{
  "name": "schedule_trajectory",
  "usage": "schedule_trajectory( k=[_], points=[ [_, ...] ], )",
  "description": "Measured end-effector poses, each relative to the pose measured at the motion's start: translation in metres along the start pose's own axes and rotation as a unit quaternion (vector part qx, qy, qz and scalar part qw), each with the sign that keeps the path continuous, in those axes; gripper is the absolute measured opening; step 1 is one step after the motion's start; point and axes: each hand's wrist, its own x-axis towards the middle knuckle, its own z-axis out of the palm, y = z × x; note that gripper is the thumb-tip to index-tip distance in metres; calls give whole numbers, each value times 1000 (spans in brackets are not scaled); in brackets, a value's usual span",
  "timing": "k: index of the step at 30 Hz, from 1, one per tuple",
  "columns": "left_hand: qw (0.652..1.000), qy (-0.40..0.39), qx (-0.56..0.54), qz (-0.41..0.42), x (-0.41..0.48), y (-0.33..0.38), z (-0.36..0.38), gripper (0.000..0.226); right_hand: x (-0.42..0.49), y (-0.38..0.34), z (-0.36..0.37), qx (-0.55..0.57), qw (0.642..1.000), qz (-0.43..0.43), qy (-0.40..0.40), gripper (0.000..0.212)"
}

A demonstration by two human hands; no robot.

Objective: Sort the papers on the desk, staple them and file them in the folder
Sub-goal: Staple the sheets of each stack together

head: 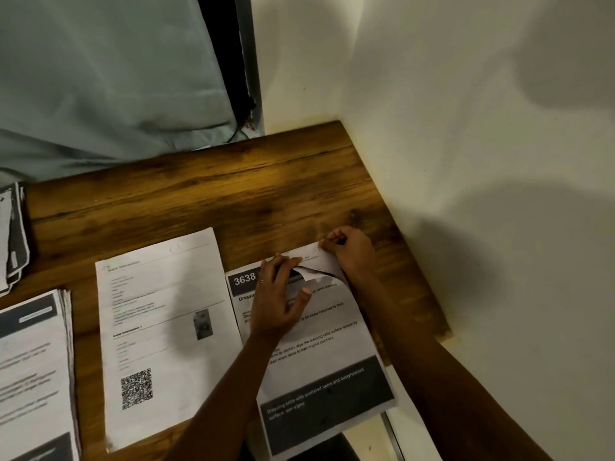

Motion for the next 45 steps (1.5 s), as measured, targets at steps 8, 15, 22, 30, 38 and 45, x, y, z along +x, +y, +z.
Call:
schedule_trajectory(
  k=[8,15,22,30,38,45],
  points=[
    [1000,-10,15,-14,0,1,0,69,-1,0,2,-93,995,-32,10,26],
    [1000,-10,19,-14,0,0,-1,72,-2,4,-2,-67,997,-47,-9,30],
    [999,-28,43,-17,-1,-1,0,78,-8,11,-7,115,991,-42,-50,15],
    [997,-24,69,13,0,3,-1,80,-15,17,-12,193,976,-97,-37,9],
    [996,-24,76,48,3,3,-1,81,-24,17,-15,242,956,-147,-73,7],
    [997,-11,66,46,3,3,0,81,-15,21,-27,223,948,-93,-209,12]
  ],
)
